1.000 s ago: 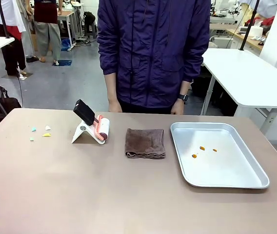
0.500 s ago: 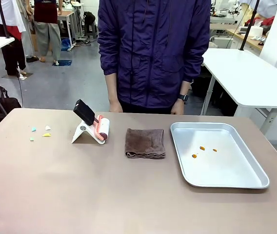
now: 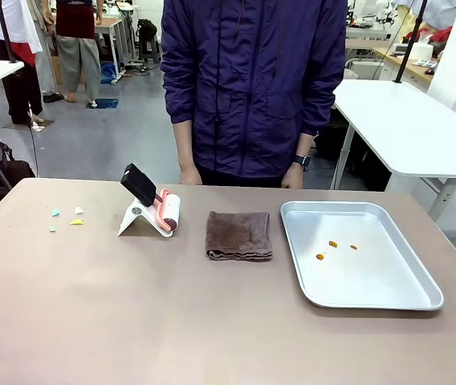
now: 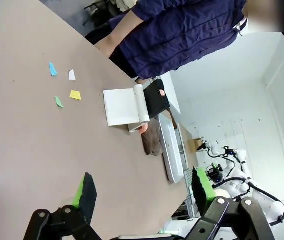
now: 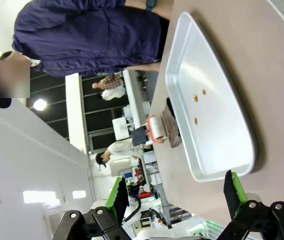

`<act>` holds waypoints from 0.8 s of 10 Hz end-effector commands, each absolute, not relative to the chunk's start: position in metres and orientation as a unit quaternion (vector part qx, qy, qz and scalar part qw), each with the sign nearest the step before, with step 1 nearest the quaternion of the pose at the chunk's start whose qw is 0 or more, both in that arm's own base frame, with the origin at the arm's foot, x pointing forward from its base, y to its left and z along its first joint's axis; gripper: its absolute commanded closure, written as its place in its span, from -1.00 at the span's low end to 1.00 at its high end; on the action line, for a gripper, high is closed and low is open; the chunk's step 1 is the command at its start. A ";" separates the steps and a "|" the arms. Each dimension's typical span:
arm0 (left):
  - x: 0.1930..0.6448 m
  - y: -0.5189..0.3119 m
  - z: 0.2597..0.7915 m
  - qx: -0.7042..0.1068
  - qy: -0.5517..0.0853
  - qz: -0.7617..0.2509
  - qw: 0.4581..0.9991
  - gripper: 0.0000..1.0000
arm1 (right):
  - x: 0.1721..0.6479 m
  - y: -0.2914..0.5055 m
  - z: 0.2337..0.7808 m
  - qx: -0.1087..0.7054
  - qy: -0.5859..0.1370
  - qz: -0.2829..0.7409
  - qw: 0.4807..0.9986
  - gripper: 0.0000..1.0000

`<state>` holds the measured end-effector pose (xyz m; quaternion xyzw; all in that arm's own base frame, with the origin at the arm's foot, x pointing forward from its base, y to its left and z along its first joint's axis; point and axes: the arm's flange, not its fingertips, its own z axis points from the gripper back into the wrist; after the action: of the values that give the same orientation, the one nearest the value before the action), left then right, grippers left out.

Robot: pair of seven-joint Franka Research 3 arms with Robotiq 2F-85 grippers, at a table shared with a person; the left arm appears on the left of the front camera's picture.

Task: Clean the surface of the table.
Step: Hold the Lint Roller with your left hand and the towel with your right hand.

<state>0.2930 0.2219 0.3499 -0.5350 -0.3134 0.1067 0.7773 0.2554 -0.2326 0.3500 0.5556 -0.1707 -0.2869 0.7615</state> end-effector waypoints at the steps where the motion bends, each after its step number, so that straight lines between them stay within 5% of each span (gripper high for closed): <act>1: 0.308 0.216 0.367 -0.513 -0.318 0.069 0.794 -1.00 | 0.263 -0.195 0.379 0.491 -0.220 -0.285 0.793 -1.00; 4: 0.359 0.168 0.428 -0.484 -0.336 -0.040 0.807 -1.00 | 0.307 -0.092 0.448 0.386 -0.302 -0.134 0.861 -1.00; 8: 0.406 0.107 0.446 -0.390 -0.291 -0.159 0.859 -1.00 | 0.378 0.041 0.477 0.371 -0.268 0.033 0.889 -1.00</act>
<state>0.4036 0.1127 0.4543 -0.4209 -0.2960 -0.1357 0.8467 0.3606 0.0269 0.4953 0.3554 -0.2751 0.0261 0.8929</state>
